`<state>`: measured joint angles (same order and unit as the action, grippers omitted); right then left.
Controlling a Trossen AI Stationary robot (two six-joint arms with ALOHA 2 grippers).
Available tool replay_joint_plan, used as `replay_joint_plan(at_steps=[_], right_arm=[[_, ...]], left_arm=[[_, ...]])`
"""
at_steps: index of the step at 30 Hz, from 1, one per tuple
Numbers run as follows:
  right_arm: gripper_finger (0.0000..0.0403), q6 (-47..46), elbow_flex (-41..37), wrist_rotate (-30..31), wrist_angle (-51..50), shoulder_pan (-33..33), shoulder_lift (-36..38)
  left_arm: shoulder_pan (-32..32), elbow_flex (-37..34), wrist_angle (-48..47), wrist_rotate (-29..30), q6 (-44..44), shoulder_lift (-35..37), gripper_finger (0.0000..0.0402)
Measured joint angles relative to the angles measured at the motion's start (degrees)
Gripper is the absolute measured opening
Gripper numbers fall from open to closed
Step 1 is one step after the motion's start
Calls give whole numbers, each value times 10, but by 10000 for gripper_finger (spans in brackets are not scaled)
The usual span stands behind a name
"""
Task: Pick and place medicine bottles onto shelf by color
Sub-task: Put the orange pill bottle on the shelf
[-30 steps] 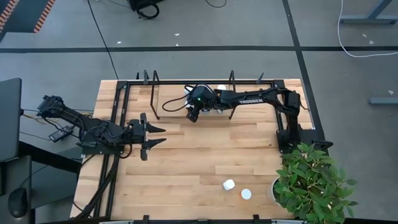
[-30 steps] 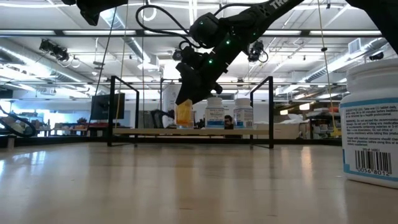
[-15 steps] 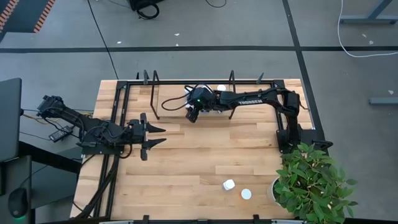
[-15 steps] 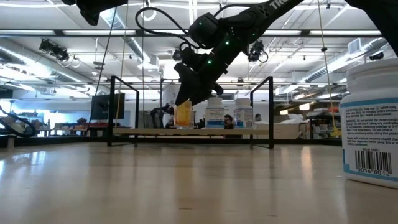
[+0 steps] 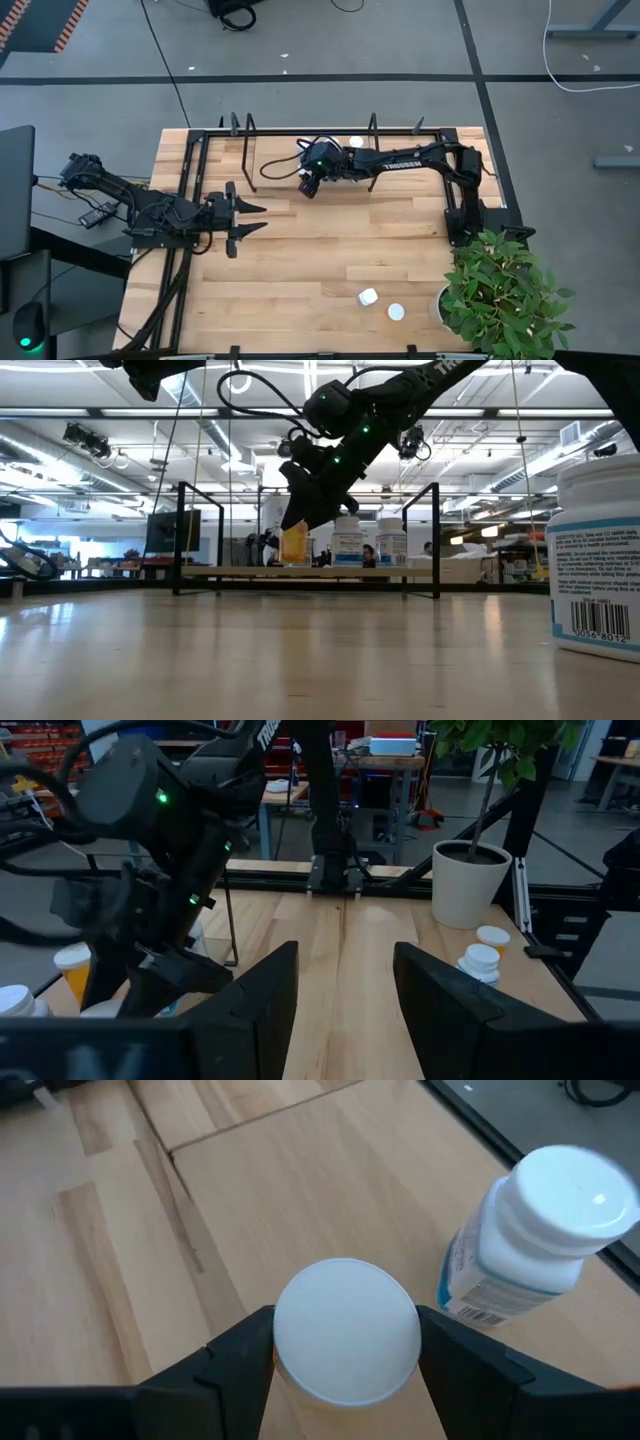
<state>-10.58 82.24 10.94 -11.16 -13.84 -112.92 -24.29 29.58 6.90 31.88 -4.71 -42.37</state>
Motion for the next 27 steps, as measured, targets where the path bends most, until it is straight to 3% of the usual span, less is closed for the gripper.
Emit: replay_joint_plan(at_steps=[21,27], right_arm=[[262,40,-24,12,43,1,0],[262,61,-23,4,-2,1,53]], left_arm=[[0,0,0,0,9,0,172],[0,0,-1,0,9,0,173]])
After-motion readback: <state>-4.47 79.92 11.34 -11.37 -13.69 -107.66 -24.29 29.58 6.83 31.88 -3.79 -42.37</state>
